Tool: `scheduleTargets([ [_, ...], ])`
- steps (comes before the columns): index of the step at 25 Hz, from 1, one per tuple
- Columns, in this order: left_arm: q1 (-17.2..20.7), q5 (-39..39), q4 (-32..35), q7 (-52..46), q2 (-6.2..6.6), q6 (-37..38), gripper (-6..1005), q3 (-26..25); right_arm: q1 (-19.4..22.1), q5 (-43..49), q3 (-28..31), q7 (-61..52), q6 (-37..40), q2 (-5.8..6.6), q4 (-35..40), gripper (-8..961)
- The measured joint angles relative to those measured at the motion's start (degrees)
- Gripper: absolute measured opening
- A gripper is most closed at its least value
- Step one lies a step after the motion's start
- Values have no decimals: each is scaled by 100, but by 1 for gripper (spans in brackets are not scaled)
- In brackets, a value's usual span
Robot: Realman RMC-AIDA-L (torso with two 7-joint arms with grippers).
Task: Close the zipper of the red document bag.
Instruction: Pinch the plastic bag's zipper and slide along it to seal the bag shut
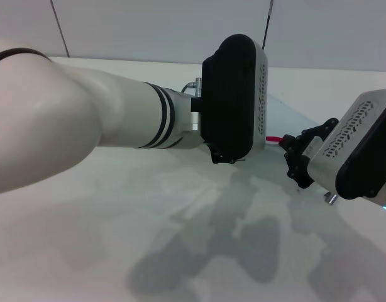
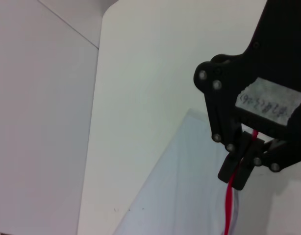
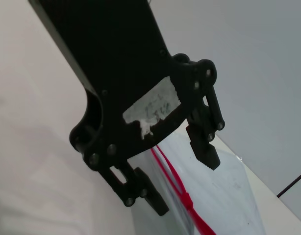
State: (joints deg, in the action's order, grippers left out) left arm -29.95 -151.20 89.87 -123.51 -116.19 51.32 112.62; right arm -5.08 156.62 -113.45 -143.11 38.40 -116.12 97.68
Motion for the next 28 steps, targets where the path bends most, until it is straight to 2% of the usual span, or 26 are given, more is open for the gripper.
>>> scheduleTargets([
  [13,-30,57,-188,9,-4,-189,438,16,-15,0,-2,11,0,1,-33,15],
  [16,-30,57,-191,9,-6,-285,384,65,-16,0,-2,12,0,1,-35,15],
  [28,-38,66,-260,-23,-9,-386,362,122,-25,0,-4,12,0,2,-3,15],
])
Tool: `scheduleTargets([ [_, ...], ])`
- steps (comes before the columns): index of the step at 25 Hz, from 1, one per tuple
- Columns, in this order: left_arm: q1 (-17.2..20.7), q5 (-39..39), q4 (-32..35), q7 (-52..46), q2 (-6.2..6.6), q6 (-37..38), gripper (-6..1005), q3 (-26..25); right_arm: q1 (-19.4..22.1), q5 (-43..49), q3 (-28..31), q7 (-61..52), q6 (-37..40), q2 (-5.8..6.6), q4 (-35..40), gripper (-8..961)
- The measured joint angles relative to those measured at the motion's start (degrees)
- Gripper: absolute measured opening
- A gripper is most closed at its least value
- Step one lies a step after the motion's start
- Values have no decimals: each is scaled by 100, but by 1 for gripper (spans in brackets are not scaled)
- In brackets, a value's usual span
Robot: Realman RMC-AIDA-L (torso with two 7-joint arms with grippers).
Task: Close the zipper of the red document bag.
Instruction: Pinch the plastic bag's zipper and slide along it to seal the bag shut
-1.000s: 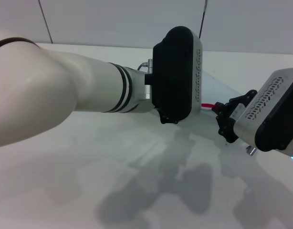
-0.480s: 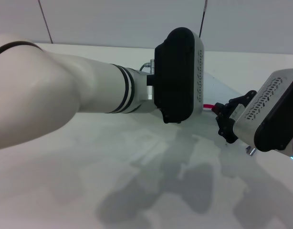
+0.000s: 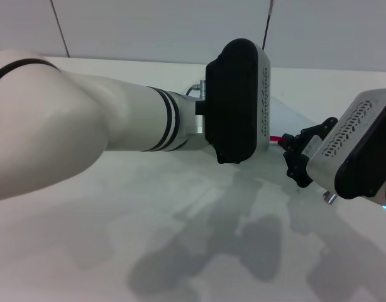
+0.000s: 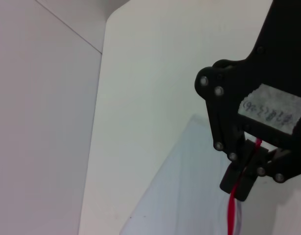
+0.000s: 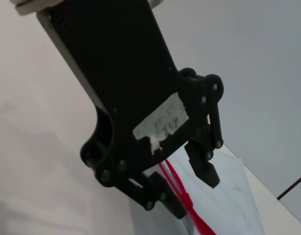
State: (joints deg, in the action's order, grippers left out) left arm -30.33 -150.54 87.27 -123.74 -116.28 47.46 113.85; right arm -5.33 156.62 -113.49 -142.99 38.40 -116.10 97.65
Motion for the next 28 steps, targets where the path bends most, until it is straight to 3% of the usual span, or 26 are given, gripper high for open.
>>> scheduleTargets([
  [10,-16,77,-90,-17,0,-109,358,15,13,0,-10,0,-7,0,16,15],
  [24,-39,78,-206,-34,-8,-230,156,14,-3,0,-15,0,-29,0,-4,15],
  [28,-83,78,-241,-55,-9,-236,153,14,-1,0,-15,0,-36,0,8,15],
])
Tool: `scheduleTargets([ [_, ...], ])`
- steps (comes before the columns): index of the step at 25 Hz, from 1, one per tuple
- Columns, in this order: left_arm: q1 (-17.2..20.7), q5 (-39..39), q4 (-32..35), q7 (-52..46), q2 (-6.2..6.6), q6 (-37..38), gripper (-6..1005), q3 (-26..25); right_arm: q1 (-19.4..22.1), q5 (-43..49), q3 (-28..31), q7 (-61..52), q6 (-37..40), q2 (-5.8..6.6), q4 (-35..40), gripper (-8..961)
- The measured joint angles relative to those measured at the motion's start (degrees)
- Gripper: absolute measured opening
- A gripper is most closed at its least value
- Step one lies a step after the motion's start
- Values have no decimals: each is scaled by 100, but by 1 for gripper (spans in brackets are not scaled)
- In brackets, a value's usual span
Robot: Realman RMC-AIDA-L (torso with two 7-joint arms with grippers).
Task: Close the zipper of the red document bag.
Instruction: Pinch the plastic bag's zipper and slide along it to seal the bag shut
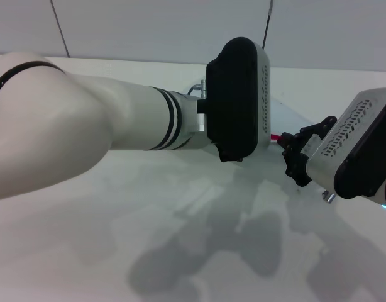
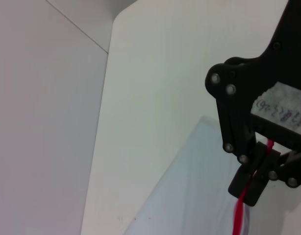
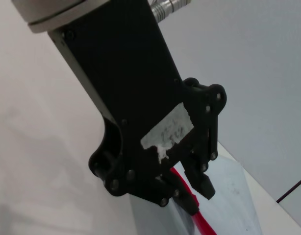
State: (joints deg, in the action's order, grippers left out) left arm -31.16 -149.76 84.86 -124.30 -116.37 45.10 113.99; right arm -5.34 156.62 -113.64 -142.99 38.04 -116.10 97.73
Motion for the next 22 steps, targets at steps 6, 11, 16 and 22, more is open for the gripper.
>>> scheduleTargets([
  [6,-7,0,-49,-7,0,-27,133,0,4,0,0,0,-5,0,3,15],
  [11,-10,-3,-93,-11,0,-86,114,0,6,0,23,0,-25,0,-21,15],
  [16,80,-3,-93,-31,0,-99,107,-50,24,13,71,-2,-24,-4,-39,15],
  [22,245,0,-53,-33,5,-173,102,-109,36,41,163,-14,-24,-9,-82,15],
])
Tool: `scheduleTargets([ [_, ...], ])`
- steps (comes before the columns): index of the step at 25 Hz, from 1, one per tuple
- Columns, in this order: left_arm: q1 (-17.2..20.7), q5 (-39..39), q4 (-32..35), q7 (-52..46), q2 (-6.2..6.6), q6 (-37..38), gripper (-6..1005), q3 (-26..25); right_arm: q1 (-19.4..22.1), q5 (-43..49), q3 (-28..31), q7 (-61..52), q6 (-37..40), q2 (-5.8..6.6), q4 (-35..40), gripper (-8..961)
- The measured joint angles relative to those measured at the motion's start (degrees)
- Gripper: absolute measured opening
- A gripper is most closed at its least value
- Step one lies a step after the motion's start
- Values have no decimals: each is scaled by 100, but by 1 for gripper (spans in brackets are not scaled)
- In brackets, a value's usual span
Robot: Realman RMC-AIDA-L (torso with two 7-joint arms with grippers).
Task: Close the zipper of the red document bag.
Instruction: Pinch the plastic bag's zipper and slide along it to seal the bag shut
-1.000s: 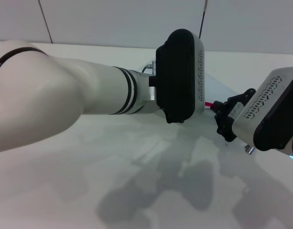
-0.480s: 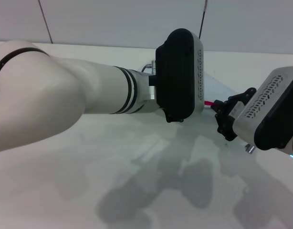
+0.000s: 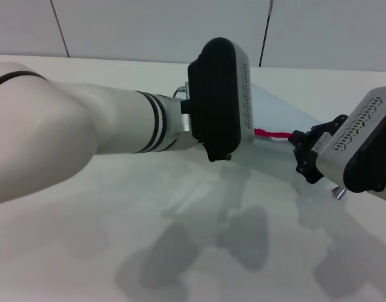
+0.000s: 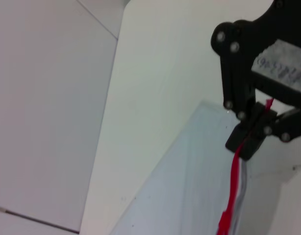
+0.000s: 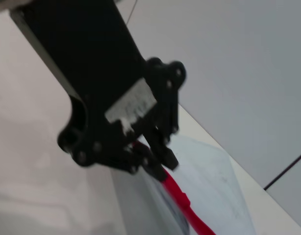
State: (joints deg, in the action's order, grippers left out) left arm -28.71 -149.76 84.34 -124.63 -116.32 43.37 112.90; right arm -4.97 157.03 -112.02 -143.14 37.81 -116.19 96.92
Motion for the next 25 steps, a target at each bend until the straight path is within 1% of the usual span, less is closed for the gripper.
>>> scheduleTargets([
  [3,45,0,-9,0,5,-2,84,-66,17,2,43,-1,0,0,-4,15],
  [13,222,-31,-9,0,13,-12,77,-179,57,12,66,7,-13,0,-1,16],
  [19,162,-48,15,20,10,-13,65,-124,60,12,66,10,-13,-1,6,16],
  [25,65,-57,40,13,2,-7,78,-12,38,4,66,13,-13,0,-5,16],
])
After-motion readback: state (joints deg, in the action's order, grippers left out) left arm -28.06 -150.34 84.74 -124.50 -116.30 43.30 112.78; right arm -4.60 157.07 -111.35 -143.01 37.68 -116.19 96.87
